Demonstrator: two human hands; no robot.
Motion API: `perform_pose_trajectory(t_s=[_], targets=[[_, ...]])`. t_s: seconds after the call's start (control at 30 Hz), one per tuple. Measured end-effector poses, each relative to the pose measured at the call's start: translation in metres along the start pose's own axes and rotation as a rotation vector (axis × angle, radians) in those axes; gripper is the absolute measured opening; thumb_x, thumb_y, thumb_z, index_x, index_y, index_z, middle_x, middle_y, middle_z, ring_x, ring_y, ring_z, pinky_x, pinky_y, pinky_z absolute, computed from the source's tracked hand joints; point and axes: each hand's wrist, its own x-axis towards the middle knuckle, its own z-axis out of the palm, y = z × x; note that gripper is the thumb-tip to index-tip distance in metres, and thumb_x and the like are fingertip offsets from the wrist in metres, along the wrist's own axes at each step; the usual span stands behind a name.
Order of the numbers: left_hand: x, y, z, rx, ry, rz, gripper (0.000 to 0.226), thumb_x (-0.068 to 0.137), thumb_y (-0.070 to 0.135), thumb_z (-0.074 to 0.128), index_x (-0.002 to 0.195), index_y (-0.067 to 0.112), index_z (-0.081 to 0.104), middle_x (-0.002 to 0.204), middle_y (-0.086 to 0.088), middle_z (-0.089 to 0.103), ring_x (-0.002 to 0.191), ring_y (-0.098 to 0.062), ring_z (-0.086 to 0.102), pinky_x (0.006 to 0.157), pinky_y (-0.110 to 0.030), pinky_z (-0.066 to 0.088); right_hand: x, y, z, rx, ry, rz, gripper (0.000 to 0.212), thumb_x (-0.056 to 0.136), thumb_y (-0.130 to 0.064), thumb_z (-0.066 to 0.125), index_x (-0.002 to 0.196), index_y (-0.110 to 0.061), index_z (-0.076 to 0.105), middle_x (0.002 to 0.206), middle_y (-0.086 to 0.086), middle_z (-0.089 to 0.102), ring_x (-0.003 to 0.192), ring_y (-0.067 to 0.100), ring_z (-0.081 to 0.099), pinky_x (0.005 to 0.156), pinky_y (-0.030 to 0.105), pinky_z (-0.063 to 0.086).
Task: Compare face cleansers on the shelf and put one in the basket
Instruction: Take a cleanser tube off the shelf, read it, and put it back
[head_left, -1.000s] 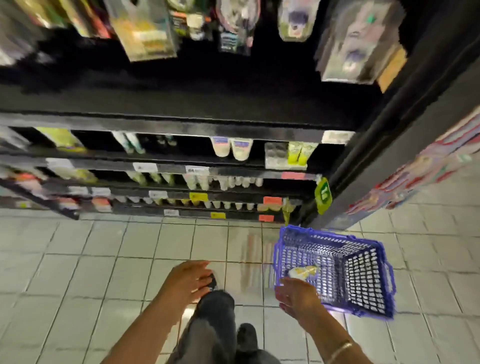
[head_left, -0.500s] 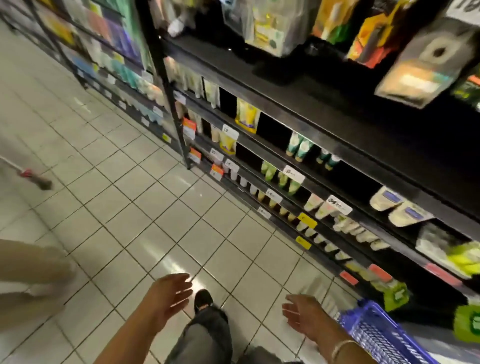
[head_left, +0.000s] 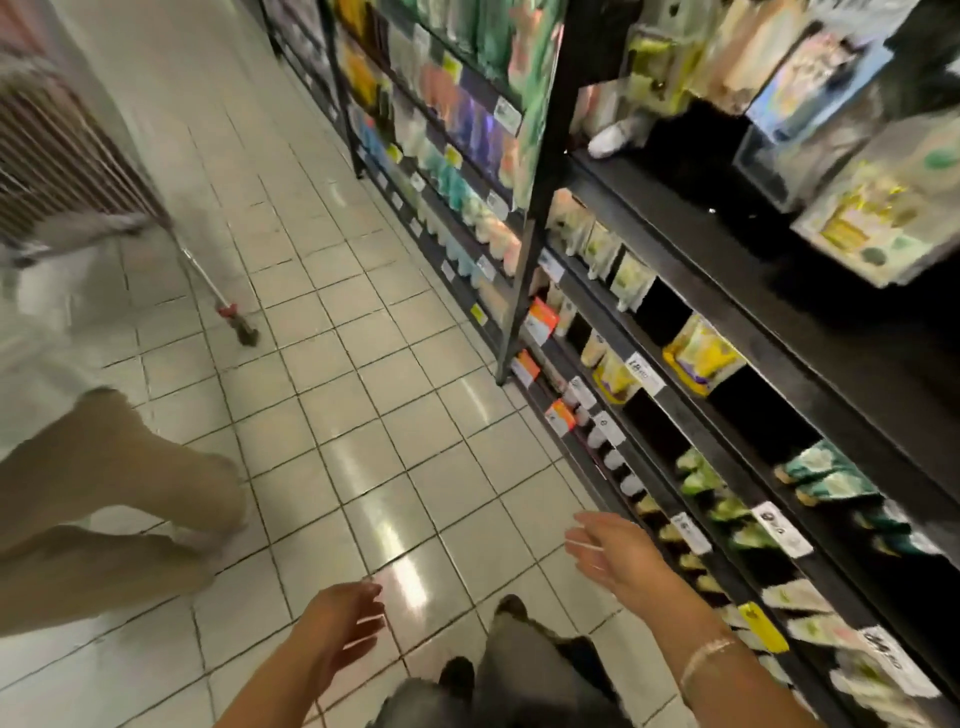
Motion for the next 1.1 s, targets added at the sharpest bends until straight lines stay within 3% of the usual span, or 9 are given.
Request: perform_pose_trajectory(t_s=[0.17, 0.3, 0.43, 0.53, 0.67, 0.87, 0.97, 1.03, 1.1], targets=[[0.027, 0.041, 0.007, -0.068, 0.056, -0.058, 0.011, 0.09, 0.01, 0.057, 0.086, 0.002, 0.062, 0.077, -0.015, 0.062, 0.069, -0.026, 0.058, 0.06, -0.028, 0.044, 0.051, -0.063, 0.033, -0.058, -0.044, 0.008, 0.012, 0.097, -0.012, 0.048, 0.092, -0.013, 0.058, 0.092, 0.009, 0.062, 0.089, 0.024, 0.06, 0.088, 0.037, 0.045], [0.055, 0.098, 0.022, -0.142, 0.097, -0.066, 0.012, 0.091, 0.009, 0.056, 0.095, -0.001, 0.06, 0.085, -0.017, 0.061, 0.071, -0.026, 0.057, 0.06, -0.028, 0.044, 0.099, -0.117, 0.054, -0.099, -0.073, 0.032, 0.012, 0.097, -0.011, 0.046, 0.093, -0.01, 0.056, 0.085, 0.009, 0.061, 0.082, 0.024, 0.059, 0.089, 0.038, 0.044], [0.076, 0.162, 0.033, -0.223, 0.099, -0.016, 0.018, 0.091, 0.013, 0.056, 0.102, 0.0, 0.062, 0.093, -0.016, 0.063, 0.079, -0.026, 0.06, 0.061, -0.03, 0.047, 0.139, -0.165, 0.07, -0.16, -0.098, 0.064, 0.021, 0.098, -0.012, 0.045, 0.115, -0.003, 0.054, 0.107, 0.015, 0.057, 0.108, 0.033, 0.057, 0.094, 0.039, 0.042], [0.092, 0.207, 0.038, -0.257, 0.105, 0.024, 0.016, 0.09, 0.013, 0.057, 0.101, 0.002, 0.063, 0.089, -0.014, 0.064, 0.077, -0.025, 0.06, 0.059, -0.032, 0.047, 0.164, -0.194, 0.081, -0.208, -0.1, 0.079, 0.026, 0.097, -0.012, 0.045, 0.12, -0.001, 0.053, 0.107, 0.018, 0.059, 0.104, 0.032, 0.059, 0.092, 0.04, 0.044], [0.101, 0.256, 0.042, -0.324, 0.088, 0.069, 0.014, 0.087, 0.011, 0.06, 0.098, 0.003, 0.062, 0.083, -0.013, 0.064, 0.073, -0.025, 0.061, 0.058, -0.033, 0.049, 0.192, -0.227, 0.098, -0.242, -0.114, 0.121, 0.024, 0.098, -0.012, 0.044, 0.117, -0.002, 0.054, 0.098, 0.015, 0.06, 0.09, 0.028, 0.06, 0.073, 0.033, 0.045], [0.128, 0.342, 0.04, -0.31, 0.092, 0.144, 0.015, 0.088, 0.014, 0.06, 0.1, 0.005, 0.062, 0.096, -0.015, 0.066, 0.081, -0.027, 0.063, 0.06, -0.032, 0.049, 0.232, -0.286, 0.146, -0.241, -0.116, 0.122, 0.012, 0.098, -0.012, 0.045, 0.103, -0.007, 0.054, 0.1, 0.015, 0.06, 0.098, 0.029, 0.058, 0.082, 0.036, 0.044], [0.152, 0.392, 0.029, -0.311, 0.065, 0.189, 0.015, 0.089, 0.012, 0.06, 0.101, 0.004, 0.062, 0.095, -0.016, 0.065, 0.08, -0.027, 0.062, 0.061, -0.032, 0.049, 0.255, -0.313, 0.178, -0.197, -0.134, 0.12, 0.013, 0.097, -0.011, 0.047, 0.086, -0.011, 0.054, 0.073, 0.008, 0.06, 0.061, 0.016, 0.062, 0.053, 0.024, 0.048], [0.173, 0.429, 0.019, -0.306, 0.05, 0.201, 0.015, 0.088, 0.012, 0.06, 0.099, 0.003, 0.063, 0.093, -0.016, 0.065, 0.077, -0.027, 0.063, 0.061, -0.032, 0.05, 0.275, -0.335, 0.204, -0.156, -0.116, 0.104, 0.025, 0.097, -0.009, 0.043, 0.073, -0.013, 0.048, 0.061, 0.004, 0.049, 0.033, 0.006, 0.051, 0.03, 0.017, 0.037], [0.193, 0.471, 0.006, -0.301, 0.04, 0.215, 0.014, 0.089, 0.012, 0.059, 0.098, 0.003, 0.064, 0.092, -0.015, 0.065, 0.078, -0.027, 0.063, 0.063, -0.032, 0.051, 0.292, -0.359, 0.235, -0.111, -0.115, 0.075, 0.03, 0.098, -0.009, 0.041, 0.069, -0.015, 0.042, 0.06, 0.003, 0.045, 0.027, 0.004, 0.045, 0.025, 0.016, 0.033]])
